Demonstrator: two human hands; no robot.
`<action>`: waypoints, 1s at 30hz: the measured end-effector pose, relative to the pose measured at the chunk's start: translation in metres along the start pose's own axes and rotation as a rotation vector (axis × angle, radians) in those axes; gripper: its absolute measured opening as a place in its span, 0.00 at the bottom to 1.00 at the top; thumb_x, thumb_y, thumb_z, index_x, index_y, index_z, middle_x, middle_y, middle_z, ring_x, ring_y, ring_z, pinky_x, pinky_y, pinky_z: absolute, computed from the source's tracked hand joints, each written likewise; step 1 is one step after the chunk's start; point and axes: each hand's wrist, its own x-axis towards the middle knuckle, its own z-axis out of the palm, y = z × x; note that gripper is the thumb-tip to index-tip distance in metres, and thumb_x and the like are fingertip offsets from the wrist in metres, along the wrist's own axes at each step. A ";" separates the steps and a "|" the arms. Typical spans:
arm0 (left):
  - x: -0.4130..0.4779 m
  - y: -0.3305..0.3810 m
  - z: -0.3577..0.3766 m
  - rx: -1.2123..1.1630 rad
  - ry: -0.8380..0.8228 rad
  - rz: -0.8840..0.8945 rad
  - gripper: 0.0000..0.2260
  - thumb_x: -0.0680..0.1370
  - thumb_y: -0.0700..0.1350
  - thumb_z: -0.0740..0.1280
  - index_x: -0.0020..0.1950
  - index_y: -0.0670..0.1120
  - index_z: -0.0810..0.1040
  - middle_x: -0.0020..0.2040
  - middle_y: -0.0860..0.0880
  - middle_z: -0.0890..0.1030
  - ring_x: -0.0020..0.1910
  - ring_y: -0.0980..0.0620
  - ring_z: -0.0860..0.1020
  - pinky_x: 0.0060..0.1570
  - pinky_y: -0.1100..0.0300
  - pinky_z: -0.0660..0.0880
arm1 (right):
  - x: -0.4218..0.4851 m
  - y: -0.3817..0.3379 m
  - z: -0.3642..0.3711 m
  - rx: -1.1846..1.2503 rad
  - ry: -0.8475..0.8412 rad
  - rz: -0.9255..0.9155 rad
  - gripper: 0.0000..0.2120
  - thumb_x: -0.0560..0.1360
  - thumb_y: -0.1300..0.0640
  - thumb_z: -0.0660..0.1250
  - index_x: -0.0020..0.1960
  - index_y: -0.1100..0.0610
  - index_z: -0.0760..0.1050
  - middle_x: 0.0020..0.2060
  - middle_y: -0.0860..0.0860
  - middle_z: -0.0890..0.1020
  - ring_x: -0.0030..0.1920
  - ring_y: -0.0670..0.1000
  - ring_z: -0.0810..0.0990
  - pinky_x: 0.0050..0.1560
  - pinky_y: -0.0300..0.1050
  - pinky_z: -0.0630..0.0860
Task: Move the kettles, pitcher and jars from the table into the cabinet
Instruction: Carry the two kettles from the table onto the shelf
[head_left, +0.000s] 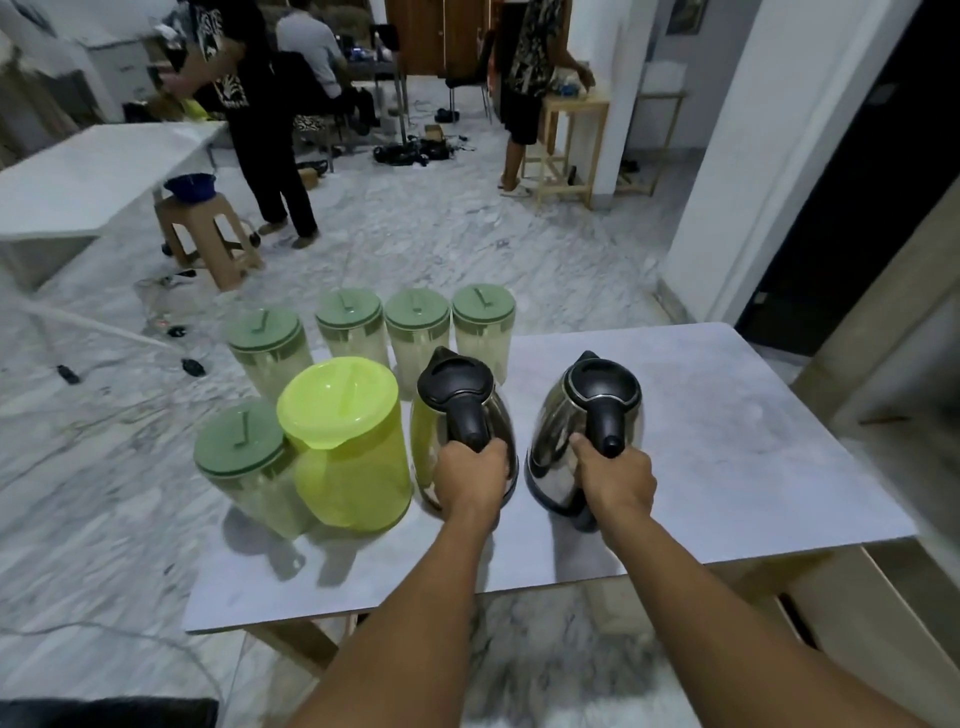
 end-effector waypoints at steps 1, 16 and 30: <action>-0.001 -0.002 0.000 0.001 -0.003 0.012 0.12 0.72 0.45 0.68 0.48 0.37 0.82 0.40 0.40 0.84 0.38 0.41 0.81 0.33 0.60 0.70 | -0.001 0.001 -0.001 0.006 0.007 -0.006 0.20 0.73 0.45 0.72 0.55 0.59 0.78 0.46 0.58 0.81 0.48 0.61 0.78 0.26 0.40 0.64; -0.151 0.054 -0.005 0.039 -0.080 0.340 0.06 0.72 0.45 0.68 0.38 0.43 0.78 0.30 0.47 0.76 0.27 0.49 0.76 0.26 0.62 0.68 | -0.061 -0.010 -0.165 0.176 0.216 -0.159 0.10 0.71 0.51 0.71 0.46 0.56 0.79 0.42 0.56 0.82 0.46 0.61 0.80 0.51 0.52 0.79; -0.358 0.152 0.081 -0.156 -0.638 0.743 0.09 0.69 0.50 0.70 0.33 0.46 0.80 0.30 0.48 0.81 0.34 0.46 0.80 0.40 0.52 0.79 | -0.158 -0.015 -0.417 0.345 0.878 -0.186 0.13 0.67 0.51 0.69 0.45 0.59 0.82 0.39 0.55 0.83 0.41 0.60 0.80 0.41 0.45 0.74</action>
